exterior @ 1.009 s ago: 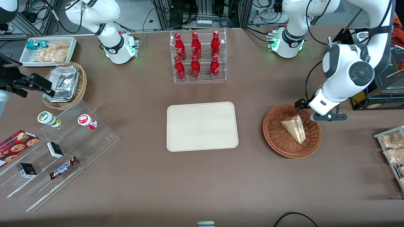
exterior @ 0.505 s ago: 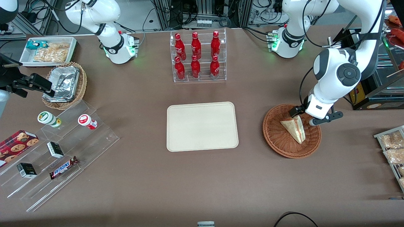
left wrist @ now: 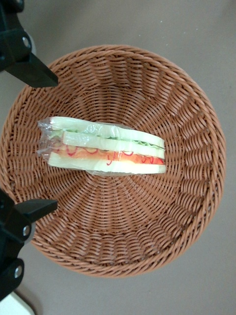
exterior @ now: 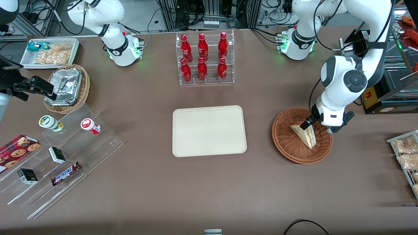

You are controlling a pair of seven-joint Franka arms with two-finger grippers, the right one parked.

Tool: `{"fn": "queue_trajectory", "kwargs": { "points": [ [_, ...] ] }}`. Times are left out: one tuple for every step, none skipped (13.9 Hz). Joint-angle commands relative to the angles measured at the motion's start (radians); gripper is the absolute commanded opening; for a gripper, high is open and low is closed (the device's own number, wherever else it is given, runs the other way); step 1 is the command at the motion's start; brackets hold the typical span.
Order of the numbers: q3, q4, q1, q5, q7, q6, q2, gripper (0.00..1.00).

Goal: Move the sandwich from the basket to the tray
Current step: 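Lower the open left gripper around the sandwich and close it, then lift the sandwich and carry it with the left gripper over the tray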

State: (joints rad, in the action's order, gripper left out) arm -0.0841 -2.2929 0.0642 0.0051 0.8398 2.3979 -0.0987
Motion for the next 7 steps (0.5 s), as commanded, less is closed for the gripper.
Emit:
{"fn": "queue_trajectory", "kwargs": {
  "points": [
    [-0.002, 0.000, 0.003, 0.006, 0.022, 0.035, -0.039, 1.00],
    [-0.002, 0.001, 0.003, 0.009, 0.012, 0.053, -0.056, 1.00],
    [-0.002, 0.001, 0.002, 0.010, -0.004, 0.073, -0.074, 1.00],
    [-0.002, 0.004, 0.000, 0.010, -0.019, 0.089, -0.091, 1.00],
    [-0.002, 0.006, -0.003, 0.010, -0.028, 0.095, -0.102, 1.00],
    [-0.002, 0.006, -0.004, 0.010, -0.028, 0.107, -0.116, 1.00],
    [-0.002, 0.007, -0.004, 0.010, -0.027, 0.124, -0.128, 1.00]
  ]
}}
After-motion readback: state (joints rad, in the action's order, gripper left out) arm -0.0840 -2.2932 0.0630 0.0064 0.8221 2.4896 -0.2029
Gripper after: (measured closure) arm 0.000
